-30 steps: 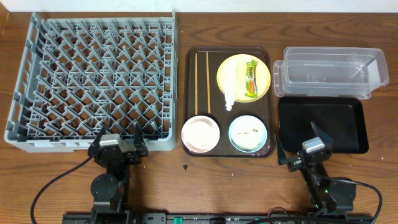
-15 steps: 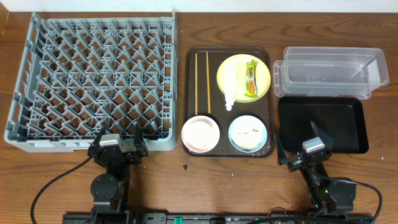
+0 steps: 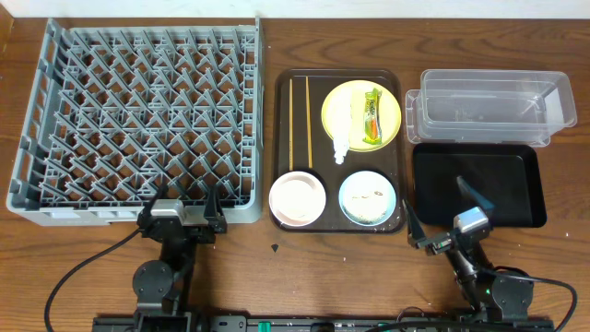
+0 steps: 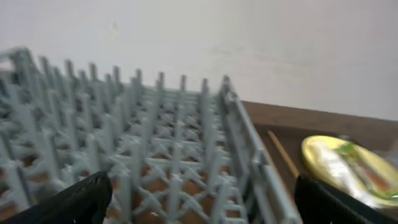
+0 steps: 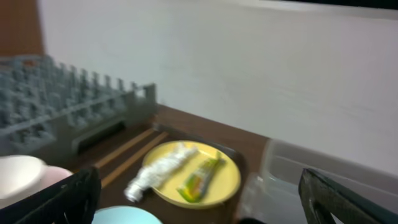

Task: Sort waste into correct bins and load items into the dishwasher
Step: 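Reach the right gripper to the yellow plate and grasp the snack wrapper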

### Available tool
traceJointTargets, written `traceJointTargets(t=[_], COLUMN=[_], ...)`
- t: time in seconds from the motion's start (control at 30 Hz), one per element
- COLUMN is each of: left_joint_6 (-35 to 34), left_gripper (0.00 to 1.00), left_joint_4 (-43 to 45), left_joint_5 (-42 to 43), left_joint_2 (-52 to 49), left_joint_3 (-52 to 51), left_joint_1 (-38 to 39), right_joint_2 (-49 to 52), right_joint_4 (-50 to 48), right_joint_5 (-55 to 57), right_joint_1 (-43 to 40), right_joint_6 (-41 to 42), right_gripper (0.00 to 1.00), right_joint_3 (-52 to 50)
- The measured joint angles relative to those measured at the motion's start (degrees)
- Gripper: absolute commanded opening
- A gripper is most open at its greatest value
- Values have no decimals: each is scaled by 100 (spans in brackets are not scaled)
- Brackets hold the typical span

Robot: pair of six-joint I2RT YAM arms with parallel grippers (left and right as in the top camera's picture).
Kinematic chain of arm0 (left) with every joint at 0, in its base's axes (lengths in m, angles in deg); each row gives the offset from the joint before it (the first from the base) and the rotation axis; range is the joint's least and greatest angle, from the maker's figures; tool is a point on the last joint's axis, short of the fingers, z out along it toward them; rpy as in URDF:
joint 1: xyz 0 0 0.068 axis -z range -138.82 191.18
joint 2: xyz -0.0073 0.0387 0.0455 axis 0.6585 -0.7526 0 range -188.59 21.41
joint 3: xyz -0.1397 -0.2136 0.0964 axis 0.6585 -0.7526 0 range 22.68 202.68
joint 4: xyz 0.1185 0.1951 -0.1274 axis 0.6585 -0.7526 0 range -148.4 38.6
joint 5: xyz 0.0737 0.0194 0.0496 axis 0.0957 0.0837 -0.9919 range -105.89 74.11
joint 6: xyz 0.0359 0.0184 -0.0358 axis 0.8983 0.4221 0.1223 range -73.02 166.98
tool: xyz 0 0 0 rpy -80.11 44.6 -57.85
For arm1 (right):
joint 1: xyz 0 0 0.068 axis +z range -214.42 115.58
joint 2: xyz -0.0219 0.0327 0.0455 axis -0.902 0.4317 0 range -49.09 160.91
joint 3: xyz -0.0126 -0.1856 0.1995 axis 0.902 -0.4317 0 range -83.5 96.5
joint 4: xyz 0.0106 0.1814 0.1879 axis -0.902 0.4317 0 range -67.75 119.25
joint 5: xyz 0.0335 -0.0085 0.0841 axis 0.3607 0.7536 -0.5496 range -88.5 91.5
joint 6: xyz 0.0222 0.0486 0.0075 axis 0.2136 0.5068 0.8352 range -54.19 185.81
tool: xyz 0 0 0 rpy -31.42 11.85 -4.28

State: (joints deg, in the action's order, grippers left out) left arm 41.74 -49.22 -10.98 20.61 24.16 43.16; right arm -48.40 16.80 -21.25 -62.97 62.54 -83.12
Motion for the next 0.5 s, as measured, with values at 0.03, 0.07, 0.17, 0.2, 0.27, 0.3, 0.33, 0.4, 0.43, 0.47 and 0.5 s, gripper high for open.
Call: traceJointTargets(t=[0.03, 0.07, 0.17, 0.2, 0.27, 0.3, 0.33, 0.4, 0.43, 0.47, 0.5], left_joint_6=[-153, -302, -531, -564, -645, -680, -688, -704, -708, -719, -721], left_gripper=[94, 94, 94, 94, 94, 94, 94, 94, 94, 94, 94], left_joint_4=[-94, -280, -811, -968, -1340, -1495, -1716, -2114, -2323, -2511, -2761], left_joint_5=[105, 234, 422, 446, 514, 540, 555, 616, 680, 728, 793], left_joint_2=[-44, -136, -555, -743, -1255, -1526, -1834, -2437, -2774, -3075, -3418], left_joint_3=[94, 275, 866, 1091, 1696, 2015, 2385, 3156, 3609, 4009, 4470], left_joint_1=[0, 0, 0, 0, 2, 0, 0, 0, 0, 0, 0], right_joint_2=[0, 22, 269, 391, 776, 1069, 1296, 1993, 2302, 2643, 3056], right_joint_4=[-15, -9, 37, 44, 98, 199, 315, 809, 1021, 1259, 1550], right_joint_5=[-116, -197, -380, -435, -529, -581, -601, -686, -728, -772, -846], right_joint_1=[0, 0, 0, 0, 0, 0, 0, 0, 0, 0, 0], right_joint_6=[129, 289, 590, 638, 726, 767, 796, 852, 868, 881, 857], right_gripper=[99, 99, 99, 99, 99, 99, 99, 99, 99, 99, 99], right_joint_3=[2, 11, 199, 306, 662, 953, 1169, 1882, 2175, 2509, 2918])
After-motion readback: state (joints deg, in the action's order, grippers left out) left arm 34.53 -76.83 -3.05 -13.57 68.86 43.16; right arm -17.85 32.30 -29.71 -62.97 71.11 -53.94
